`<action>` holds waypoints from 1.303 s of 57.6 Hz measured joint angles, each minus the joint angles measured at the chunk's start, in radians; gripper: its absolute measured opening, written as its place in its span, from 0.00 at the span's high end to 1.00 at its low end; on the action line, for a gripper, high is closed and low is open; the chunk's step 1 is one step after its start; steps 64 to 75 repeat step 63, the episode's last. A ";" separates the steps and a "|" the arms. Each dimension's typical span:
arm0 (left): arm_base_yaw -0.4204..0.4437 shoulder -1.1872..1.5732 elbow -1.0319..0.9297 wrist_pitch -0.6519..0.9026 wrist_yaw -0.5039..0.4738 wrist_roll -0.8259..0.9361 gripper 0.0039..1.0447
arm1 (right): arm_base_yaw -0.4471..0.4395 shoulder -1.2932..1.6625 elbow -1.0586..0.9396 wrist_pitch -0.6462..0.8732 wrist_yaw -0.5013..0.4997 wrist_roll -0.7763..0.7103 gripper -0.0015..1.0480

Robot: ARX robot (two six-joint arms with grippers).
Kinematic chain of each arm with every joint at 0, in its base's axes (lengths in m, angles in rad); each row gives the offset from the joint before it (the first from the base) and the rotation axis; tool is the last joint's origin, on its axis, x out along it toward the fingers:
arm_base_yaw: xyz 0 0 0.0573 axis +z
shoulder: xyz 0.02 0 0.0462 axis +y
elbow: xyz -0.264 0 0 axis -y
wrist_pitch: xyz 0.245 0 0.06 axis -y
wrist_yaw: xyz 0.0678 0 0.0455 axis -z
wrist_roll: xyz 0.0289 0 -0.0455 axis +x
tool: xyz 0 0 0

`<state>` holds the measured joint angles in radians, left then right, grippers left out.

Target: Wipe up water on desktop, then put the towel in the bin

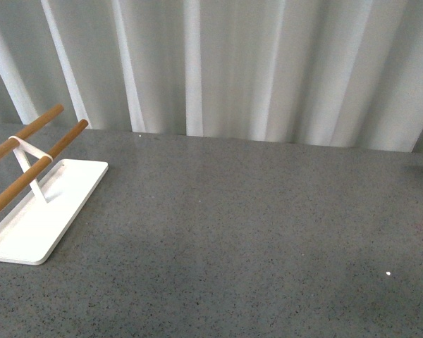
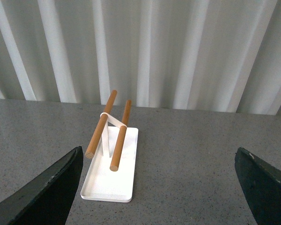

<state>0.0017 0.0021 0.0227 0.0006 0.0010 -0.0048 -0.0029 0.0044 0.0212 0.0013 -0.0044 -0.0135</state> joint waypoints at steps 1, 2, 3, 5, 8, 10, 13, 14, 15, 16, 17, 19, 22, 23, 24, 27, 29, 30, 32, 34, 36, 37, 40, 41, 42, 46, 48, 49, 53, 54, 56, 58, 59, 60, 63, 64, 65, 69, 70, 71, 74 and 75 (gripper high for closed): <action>0.000 0.000 0.000 0.000 0.000 0.000 0.06 | 0.000 0.000 0.000 0.000 0.000 0.000 0.83; 0.000 0.000 0.000 0.000 0.000 0.000 0.06 | 0.000 0.000 0.000 0.000 0.000 0.000 0.82; 0.000 0.000 0.000 0.000 0.000 0.000 0.06 | 0.000 0.000 0.000 0.000 0.000 0.000 0.76; 0.000 0.000 0.000 0.000 0.000 0.000 0.06 | 0.000 0.000 0.000 -0.001 0.000 0.000 0.70; 0.000 0.000 0.000 0.000 0.000 0.000 0.06 | 0.000 0.000 0.000 -0.001 0.000 0.000 0.61; 0.000 0.000 0.000 0.000 0.000 0.000 0.06 | 0.000 0.000 0.000 -0.001 0.000 0.000 0.54; 0.000 0.000 0.000 0.000 0.000 0.000 0.06 | 0.000 0.000 0.000 -0.001 0.000 0.000 0.46; 0.000 0.000 0.000 0.000 0.000 0.000 0.06 | 0.000 0.000 0.000 -0.001 0.000 0.000 0.43; 0.000 0.000 0.000 0.000 0.000 0.000 0.06 | 0.000 0.000 0.000 -0.001 0.000 0.000 0.41; 0.000 0.000 0.000 0.000 0.000 0.000 0.06 | 0.000 0.000 0.000 -0.001 0.000 0.000 0.37; 0.000 0.000 0.000 0.000 0.000 0.000 0.06 | 0.000 0.000 0.000 -0.001 0.000 0.000 0.34; 0.000 0.000 0.000 0.000 0.000 0.000 0.06 | 0.000 0.000 0.000 -0.001 0.000 0.000 0.29; 0.000 0.000 0.000 0.000 0.000 0.000 0.06 | 0.000 0.000 0.000 -0.001 0.000 0.000 0.21; 0.000 0.000 0.000 0.000 0.000 0.000 0.06 | 0.000 0.000 0.000 -0.001 0.000 0.000 0.17; 0.000 0.000 0.000 0.000 0.000 0.000 0.06 | 0.000 0.000 0.000 -0.001 0.000 0.000 0.15; 0.000 0.000 0.000 0.000 0.000 0.000 0.06 | 0.000 0.000 0.000 -0.001 0.000 0.000 0.07; 0.000 0.000 0.000 0.000 0.000 0.000 0.06 | 0.000 0.000 0.000 -0.001 0.000 0.002 0.05; 0.000 0.000 0.000 0.000 0.000 0.000 0.06 | 0.000 0.000 0.000 -0.001 0.000 0.002 0.06; 0.000 0.000 0.000 0.000 0.000 0.000 0.06 | 0.000 0.000 0.000 -0.001 0.000 0.002 0.07; 0.000 0.000 0.000 0.000 0.000 0.000 0.06 | 0.000 0.000 0.000 -0.001 0.000 0.002 0.07; 0.000 0.000 0.000 0.000 0.000 0.000 0.06 | 0.000 0.000 0.000 -0.001 0.000 0.002 0.07; 0.000 0.000 0.000 0.000 0.000 0.000 0.06 | 0.000 0.000 0.000 -0.001 0.000 0.002 0.07; 0.000 0.000 0.000 0.000 0.000 0.000 0.06 | 0.000 0.000 0.000 -0.001 0.000 0.002 0.07; 0.000 0.000 0.000 0.000 0.000 0.000 0.06 | 0.000 0.000 0.000 -0.001 0.000 0.002 0.07; 0.000 0.000 0.000 0.000 0.000 0.000 0.06 | 0.000 0.000 0.000 -0.001 0.000 0.002 0.07; 0.000 0.000 0.000 0.000 0.000 0.000 0.06 | 0.000 0.000 0.000 -0.001 0.000 0.002 0.07; 0.000 0.000 0.000 0.000 0.000 0.000 0.06 | 0.000 0.000 0.000 -0.001 0.000 0.002 0.07; 0.000 0.000 0.000 0.000 0.000 0.000 0.06 | 0.000 0.000 0.000 -0.001 0.000 0.002 0.07; 0.000 0.000 0.000 0.000 0.000 0.000 0.06 | 0.000 0.000 0.000 -0.001 0.000 0.002 0.07; 0.000 0.000 0.000 0.000 0.000 0.000 0.06 | 0.000 0.000 0.000 -0.001 0.000 0.002 0.07; 0.000 0.000 0.000 0.000 0.000 0.000 0.06 | 0.000 0.000 0.000 -0.001 0.000 0.002 0.07; 0.000 0.000 0.000 0.000 0.000 0.000 0.06 | 0.000 0.000 0.000 -0.001 0.000 0.002 0.07; 0.000 0.000 0.000 0.000 0.000 0.000 0.06 | 0.000 0.000 0.000 -0.001 0.000 0.002 0.07; 0.000 0.000 0.000 0.000 0.000 0.000 0.06 | 0.000 0.000 0.000 -0.001 0.000 0.002 0.07; 0.000 0.000 0.000 0.000 0.000 0.000 0.06 | 0.000 0.000 0.000 -0.001 0.000 0.002 0.07; 0.000 0.000 0.000 0.000 0.000 0.000 0.06 | 0.000 0.000 0.000 -0.001 0.000 0.002 0.07; 0.000 0.000 0.000 0.000 0.000 0.000 0.06 | 0.000 0.000 0.000 -0.001 0.000 0.002 0.07; 0.000 0.000 0.000 0.000 0.000 0.000 0.06 | 0.000 0.000 0.000 -0.001 0.000 0.002 0.07; 0.000 0.000 0.000 0.000 0.000 0.000 0.06 | 0.000 0.000 0.000 -0.001 0.000 0.002 0.07; 0.000 0.000 0.000 0.000 0.000 0.000 0.06 | 0.000 0.000 0.000 -0.001 0.000 0.002 0.07; 0.000 0.000 0.000 0.000 0.000 0.000 0.06 | 0.000 0.000 0.000 -0.001 0.000 0.002 0.07; 0.000 0.000 0.000 0.000 0.000 0.000 0.06 | 0.000 0.000 0.000 -0.001 0.000 0.002 0.07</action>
